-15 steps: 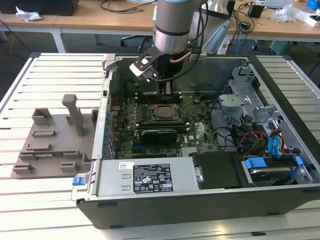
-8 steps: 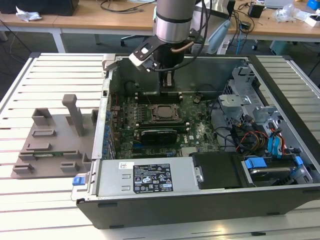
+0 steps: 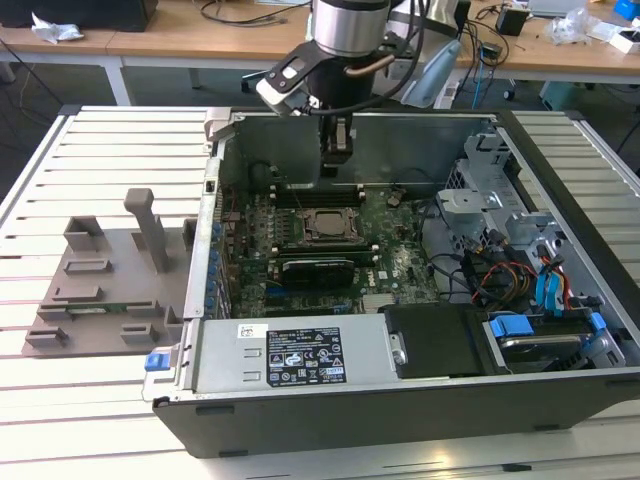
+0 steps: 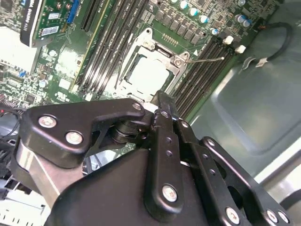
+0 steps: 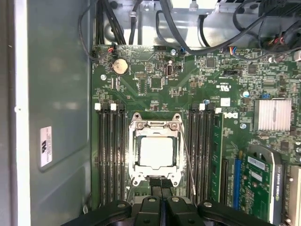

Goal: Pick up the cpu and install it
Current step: 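Close the cpu cover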

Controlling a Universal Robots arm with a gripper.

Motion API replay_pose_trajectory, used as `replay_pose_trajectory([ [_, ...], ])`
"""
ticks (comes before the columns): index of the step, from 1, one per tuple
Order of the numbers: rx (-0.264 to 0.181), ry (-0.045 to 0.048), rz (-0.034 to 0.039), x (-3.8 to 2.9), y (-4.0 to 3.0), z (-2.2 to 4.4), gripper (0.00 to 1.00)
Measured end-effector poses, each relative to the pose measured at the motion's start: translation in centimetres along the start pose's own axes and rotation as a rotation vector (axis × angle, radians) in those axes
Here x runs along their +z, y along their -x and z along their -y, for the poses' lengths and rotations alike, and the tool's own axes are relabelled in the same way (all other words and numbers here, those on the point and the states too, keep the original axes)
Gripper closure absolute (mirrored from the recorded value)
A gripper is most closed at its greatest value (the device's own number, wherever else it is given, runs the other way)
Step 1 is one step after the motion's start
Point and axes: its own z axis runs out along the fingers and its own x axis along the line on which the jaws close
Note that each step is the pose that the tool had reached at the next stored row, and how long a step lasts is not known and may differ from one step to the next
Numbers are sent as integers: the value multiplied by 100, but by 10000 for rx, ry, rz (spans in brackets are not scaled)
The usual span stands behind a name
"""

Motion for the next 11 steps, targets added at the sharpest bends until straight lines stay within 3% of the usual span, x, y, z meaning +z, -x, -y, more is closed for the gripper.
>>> replay_pose_trajectory([
  [9,0,1,-1,-208,1,7,89],
  [11,0,2,-4,-210,1,7,89],
])
